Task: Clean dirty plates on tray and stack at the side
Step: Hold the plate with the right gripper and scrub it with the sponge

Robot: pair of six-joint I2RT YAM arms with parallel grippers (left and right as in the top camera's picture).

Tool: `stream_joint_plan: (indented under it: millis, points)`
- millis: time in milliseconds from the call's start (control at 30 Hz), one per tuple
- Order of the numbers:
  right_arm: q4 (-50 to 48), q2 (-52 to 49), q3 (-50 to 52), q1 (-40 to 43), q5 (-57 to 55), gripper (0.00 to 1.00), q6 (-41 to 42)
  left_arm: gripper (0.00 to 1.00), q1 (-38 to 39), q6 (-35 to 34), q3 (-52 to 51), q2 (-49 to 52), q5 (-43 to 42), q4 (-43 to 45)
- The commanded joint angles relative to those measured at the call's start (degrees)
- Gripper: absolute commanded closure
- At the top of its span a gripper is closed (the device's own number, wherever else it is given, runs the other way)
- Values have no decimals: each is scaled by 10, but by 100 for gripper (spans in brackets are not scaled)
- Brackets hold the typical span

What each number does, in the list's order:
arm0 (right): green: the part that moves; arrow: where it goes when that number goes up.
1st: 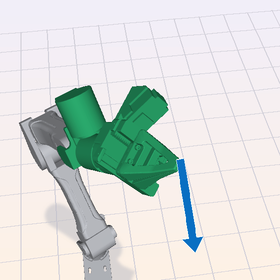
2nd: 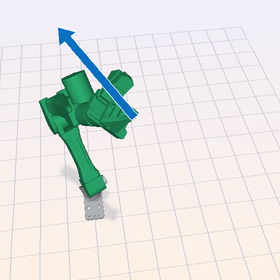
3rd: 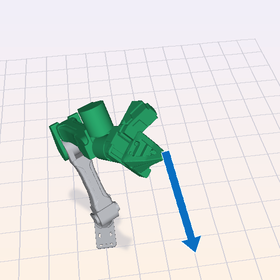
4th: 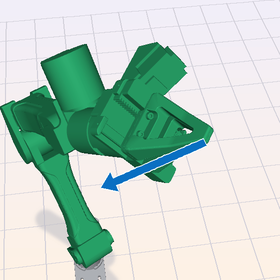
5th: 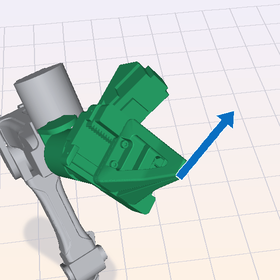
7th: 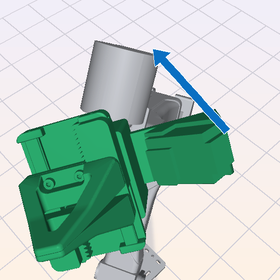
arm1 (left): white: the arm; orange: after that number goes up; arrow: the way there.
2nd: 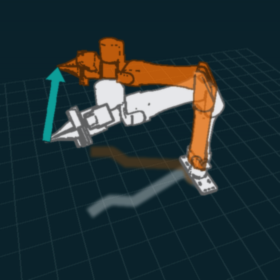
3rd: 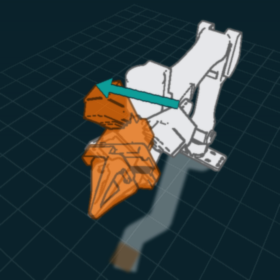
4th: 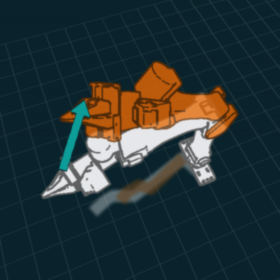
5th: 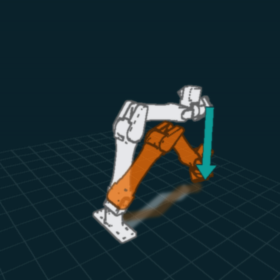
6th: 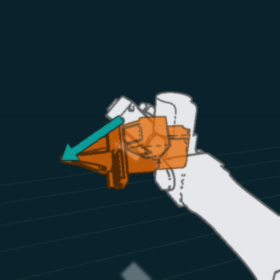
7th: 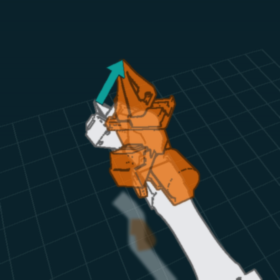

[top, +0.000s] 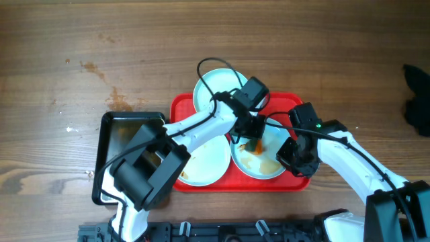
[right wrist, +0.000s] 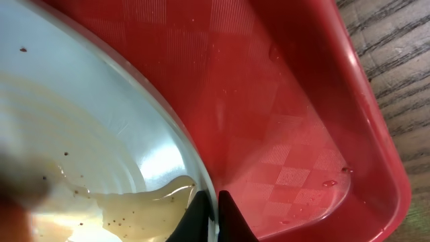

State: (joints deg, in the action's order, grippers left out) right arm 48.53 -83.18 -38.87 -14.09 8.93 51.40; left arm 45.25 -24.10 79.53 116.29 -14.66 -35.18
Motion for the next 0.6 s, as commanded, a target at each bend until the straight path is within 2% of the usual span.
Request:
stream_joint_plan:
  millis: [0, 67, 300, 500, 567]
  points:
    - [0, -5, 8, 3, -41, 96, 13, 96, 2, 44, 50, 7, 108, -52]
    - [-3, -5, 8, 3, -41, 96, 13, 96, 2, 47, 64, 7, 130, -73]
    - [-8, -5, 7, 3, -41, 95, 11, 96, 12, 59, 71, 7, 121, -103]
    - [-10, -5, 8, 3, -37, 96, 11, 96, 80, 56, 69, 8, 104, -87]
    - [-10, -5, 8, 3, -37, 95, 11, 96, 106, 35, 68, 9, 96, -71]
